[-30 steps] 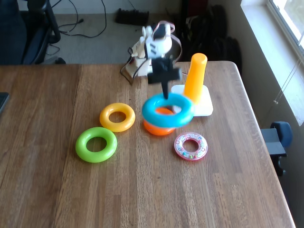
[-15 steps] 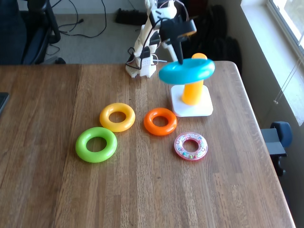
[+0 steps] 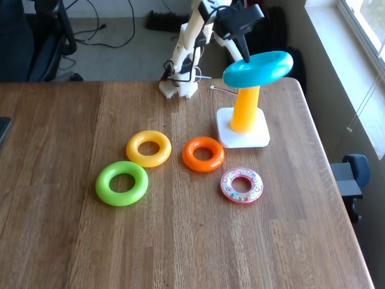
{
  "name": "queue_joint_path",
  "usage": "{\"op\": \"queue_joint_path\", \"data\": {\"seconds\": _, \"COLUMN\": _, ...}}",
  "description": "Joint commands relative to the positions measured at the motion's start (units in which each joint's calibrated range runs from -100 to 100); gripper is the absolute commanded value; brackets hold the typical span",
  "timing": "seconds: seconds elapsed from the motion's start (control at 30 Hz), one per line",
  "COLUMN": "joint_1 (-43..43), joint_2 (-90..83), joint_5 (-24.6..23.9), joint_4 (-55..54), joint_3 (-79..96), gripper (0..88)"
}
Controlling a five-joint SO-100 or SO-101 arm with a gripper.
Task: Pick and place the blue ring
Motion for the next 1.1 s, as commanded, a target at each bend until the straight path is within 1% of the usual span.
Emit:
{"op": "queue_joint_path", "data": {"seconds": 0.0, "joint_1": -2.53, "joint_2": -10.76, "joint_5": -0.88, "joint_4": 1.83, "joint_3": 9.12, "gripper": 2.3}}
{"op": "queue_joint_path", "data": {"seconds": 0.23, "joint_1": -6.44, "joint_2": -19.60, "joint_5": -1.17, "joint_4": 1.83, "joint_3": 23.08, "gripper": 2.3}}
{"op": "queue_joint_path", "data": {"seconds": 0.5, "joint_1": -10.57, "joint_2": -27.69, "joint_5": -1.22, "joint_4": 1.83, "joint_3": 26.66, "gripper": 2.3}}
{"op": "queue_joint_path", "data": {"seconds": 0.77, "joint_1": -10.43, "joint_2": -33.36, "joint_5": -0.93, "joint_4": 1.83, "joint_3": 31.66, "gripper": 2.3}}
{"op": "queue_joint_path", "data": {"seconds": 1.07, "joint_1": -10.35, "joint_2": -46.87, "joint_5": -0.88, "joint_4": 1.83, "joint_3": 51.88, "gripper": 2.3}}
